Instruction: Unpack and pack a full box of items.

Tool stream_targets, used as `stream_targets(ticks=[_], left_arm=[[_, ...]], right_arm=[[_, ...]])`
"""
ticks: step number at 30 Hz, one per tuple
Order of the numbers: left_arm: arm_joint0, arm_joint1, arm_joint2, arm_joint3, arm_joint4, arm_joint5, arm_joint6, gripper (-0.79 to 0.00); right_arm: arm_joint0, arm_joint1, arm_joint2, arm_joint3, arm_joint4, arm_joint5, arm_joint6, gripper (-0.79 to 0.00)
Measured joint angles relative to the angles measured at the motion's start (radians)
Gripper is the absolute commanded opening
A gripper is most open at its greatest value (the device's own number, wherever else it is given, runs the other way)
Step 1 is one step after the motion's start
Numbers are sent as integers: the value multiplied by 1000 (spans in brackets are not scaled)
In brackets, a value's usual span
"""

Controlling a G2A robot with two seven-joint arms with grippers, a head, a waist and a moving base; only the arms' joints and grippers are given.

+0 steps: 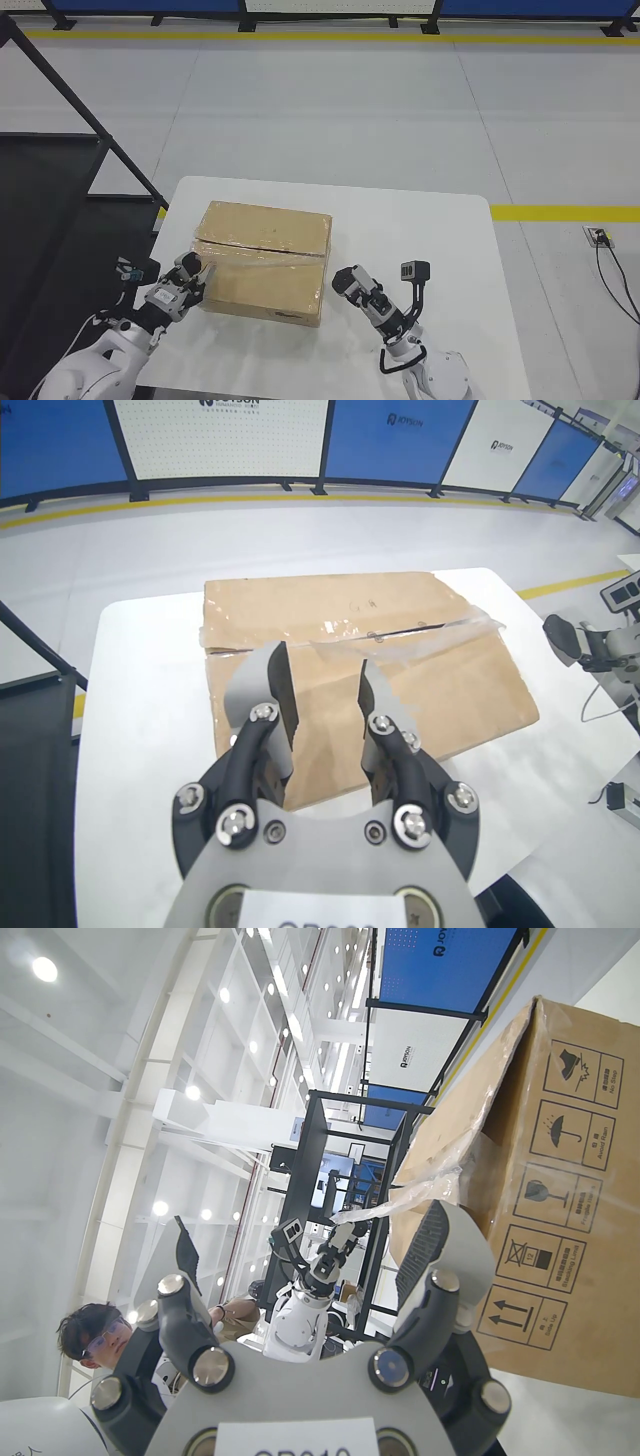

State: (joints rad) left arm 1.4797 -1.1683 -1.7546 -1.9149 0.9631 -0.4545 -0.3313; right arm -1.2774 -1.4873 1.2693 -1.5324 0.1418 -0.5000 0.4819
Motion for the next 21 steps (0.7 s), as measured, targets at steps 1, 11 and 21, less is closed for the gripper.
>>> stream_targets(ticks=[1, 11, 21], left_arm=[[-5, 1, 3, 1, 6, -1, 1, -443], [-35, 12, 16, -4, 78, -29, -23, -394], [-131, 21, 28, 63, -36, -5, -141, -388]], right_arm=[[0, 1, -1, 1, 1, 0, -1, 0], [2, 7, -9, 9, 7, 0, -17, 0], [7, 12, -19, 13, 6, -1, -31, 0]])
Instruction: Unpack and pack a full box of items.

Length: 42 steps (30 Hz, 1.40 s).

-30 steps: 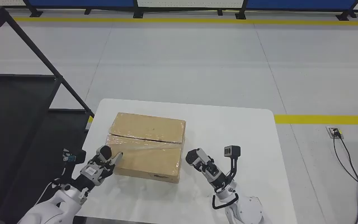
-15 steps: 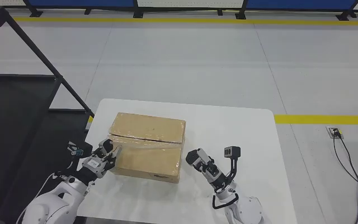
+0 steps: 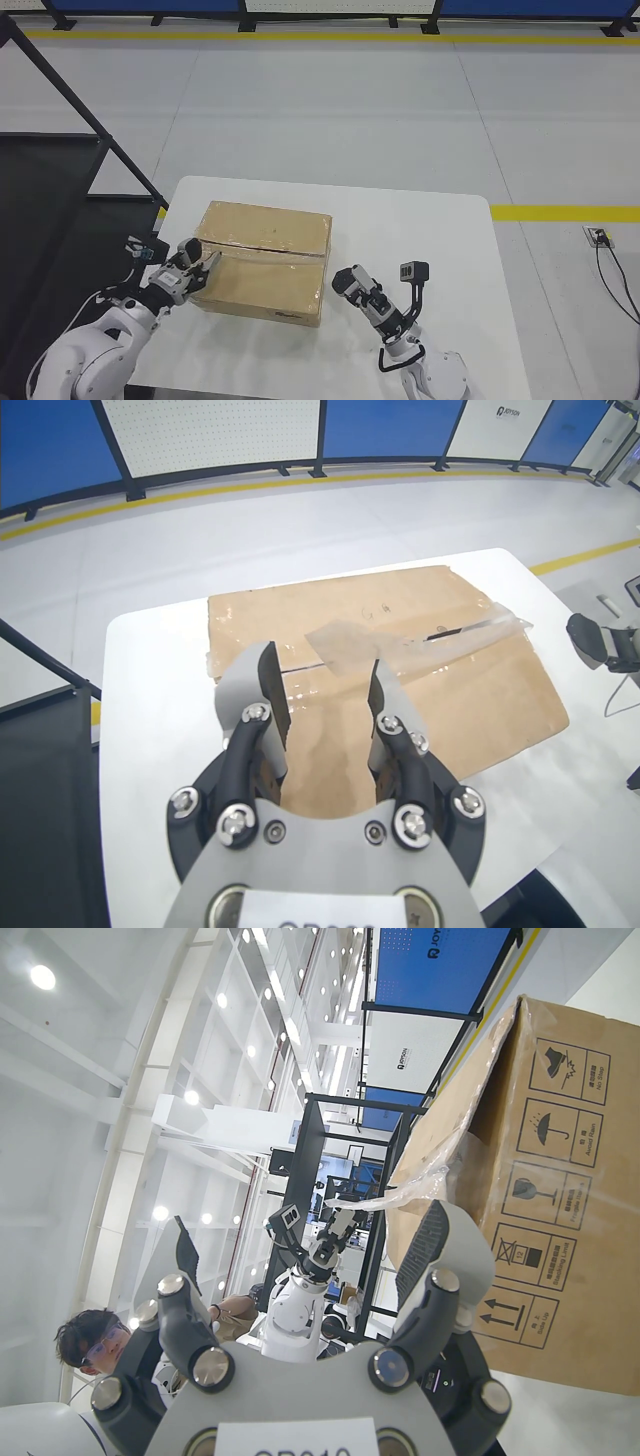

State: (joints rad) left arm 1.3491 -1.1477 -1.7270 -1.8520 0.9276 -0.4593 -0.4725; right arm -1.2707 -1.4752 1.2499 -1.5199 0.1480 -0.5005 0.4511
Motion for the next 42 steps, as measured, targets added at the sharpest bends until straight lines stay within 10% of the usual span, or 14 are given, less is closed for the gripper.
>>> stream_targets(ticks=[34, 42], left_arm=[[-157, 23, 51, 122, -562, 160, -252, -446], [-173, 25, 77, 147, -597, 183, -225, -763]], right_arm=[[48, 12, -34, 35, 7, 15, -31, 0], [54, 15, -38, 38, 9, 11, -31, 0]])
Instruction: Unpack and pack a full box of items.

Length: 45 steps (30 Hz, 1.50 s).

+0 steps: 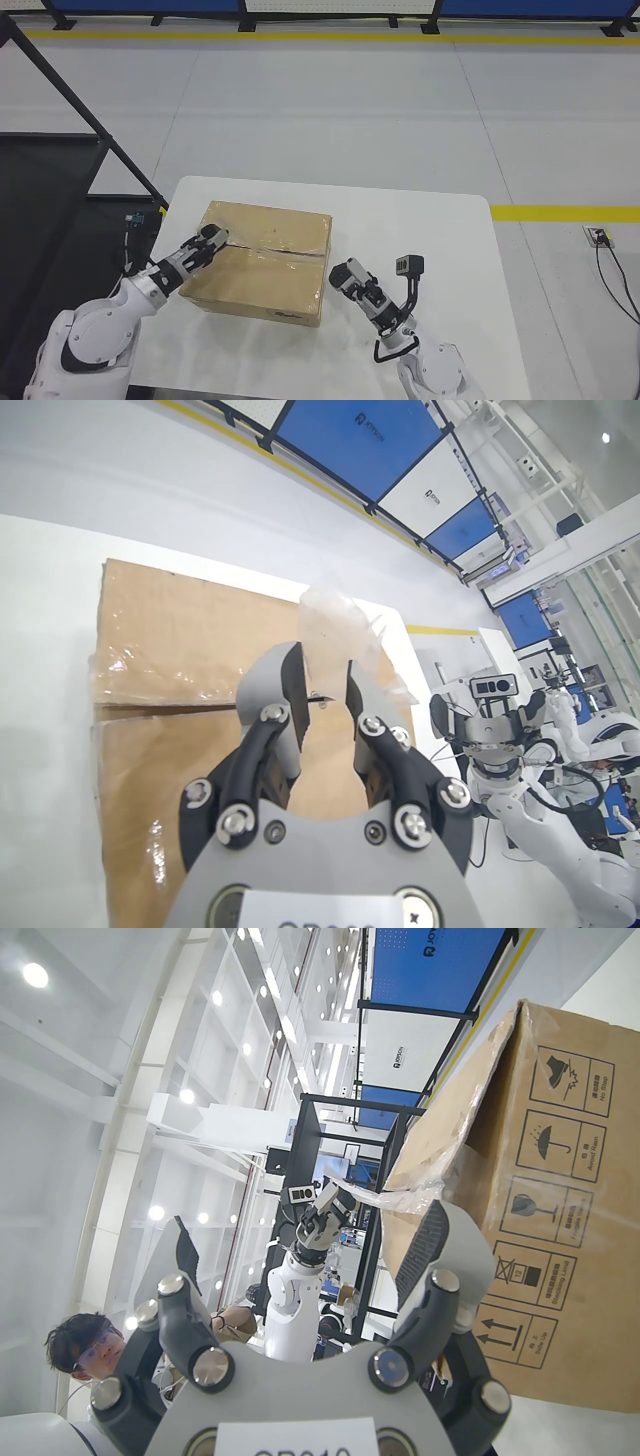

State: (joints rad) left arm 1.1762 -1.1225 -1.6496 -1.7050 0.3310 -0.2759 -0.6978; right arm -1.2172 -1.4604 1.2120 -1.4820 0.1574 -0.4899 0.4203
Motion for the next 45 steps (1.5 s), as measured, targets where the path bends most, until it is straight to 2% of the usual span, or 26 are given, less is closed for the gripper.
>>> stream_targets(ticks=[1, 5, 8, 12, 16, 26, 37, 45], left_arm=[[-1, 1, 1, 1, -4, 2, 1, -785], [-5, 2, 5, 6, -39, 16, 2, -785], [4, 3, -1, 1, -69, 34, 13, -785], [41, 1, -8, -19, -110, 68, 67, -785], [83, -1, -6, -46, -140, 86, 114, -785], [126, -6, 25, -59, -120, 128, 208, -785], [146, -13, 45, -58, -190, 161, 280, -785], [154, -16, 50, -58, -213, 172, 310, -785]], right_arm=[[0, 0, 0, 0, 1, -1, 0, 0], [0, 2, -2, -1, 1, -13, 3, 0], [-3, 1, -9, -9, -7, -68, -14, 0], [0, -8, -43, -19, -52, -163, -85, 0], [38, -20, -95, 2, -75, -179, -125, 0], [174, -47, -181, 61, -51, 34, -147, 0], [263, -58, -202, 33, -61, 412, -128, 0], [280, -59, -209, 36, -65, 493, -74, 0]])
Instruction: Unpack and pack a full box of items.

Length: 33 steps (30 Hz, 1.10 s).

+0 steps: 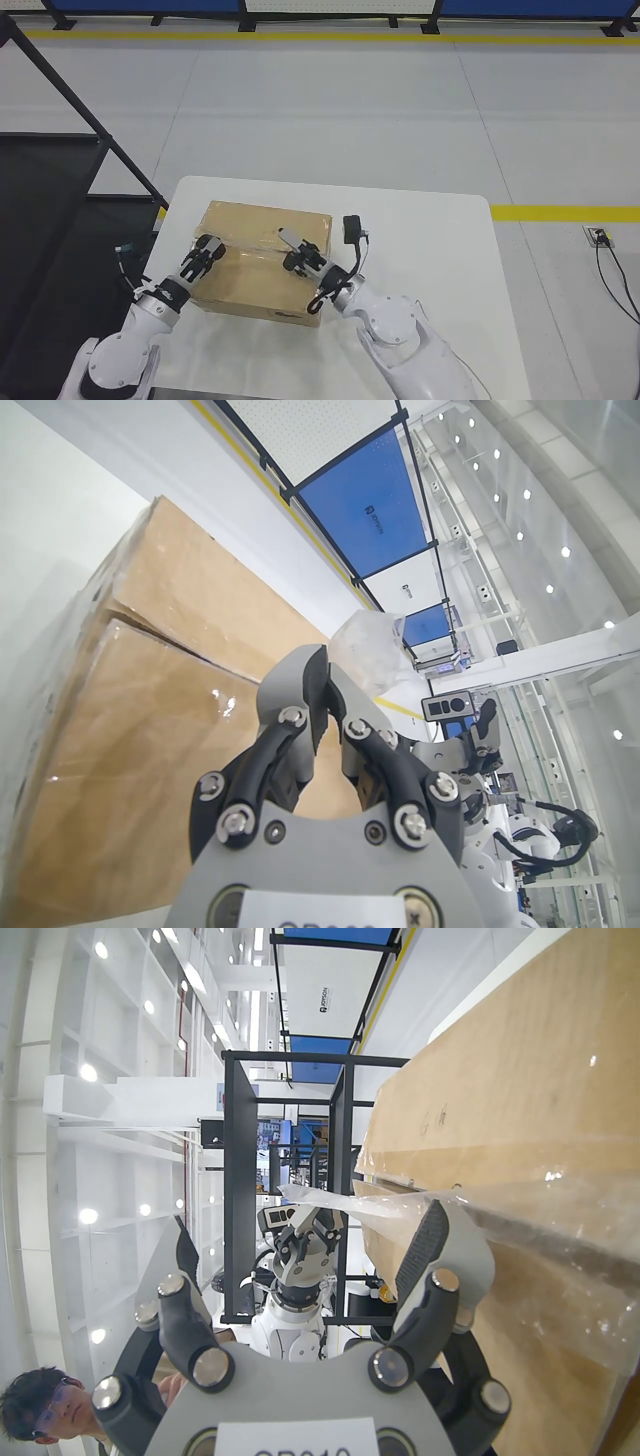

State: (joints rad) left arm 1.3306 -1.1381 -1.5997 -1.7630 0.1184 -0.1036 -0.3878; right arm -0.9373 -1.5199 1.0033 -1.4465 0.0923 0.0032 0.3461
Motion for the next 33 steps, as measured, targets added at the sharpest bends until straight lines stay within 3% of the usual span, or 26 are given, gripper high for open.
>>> stream_targets(ticks=[5, 12, 33], left_arm=[[1, -1, 6, -1, -9, 5, 7, -785], [8, -1, 8, 3, -10, 7, 7, -785], [26, -4, 7, 7, -48, 32, 28, -785]], right_arm=[[3, -2, -4, 3, -5, 5, 2, 0], [-2, -7, -11, -1, 0, -65, -14, 0], [121, -49, -74, 153, 37, 6, -46, 0]])
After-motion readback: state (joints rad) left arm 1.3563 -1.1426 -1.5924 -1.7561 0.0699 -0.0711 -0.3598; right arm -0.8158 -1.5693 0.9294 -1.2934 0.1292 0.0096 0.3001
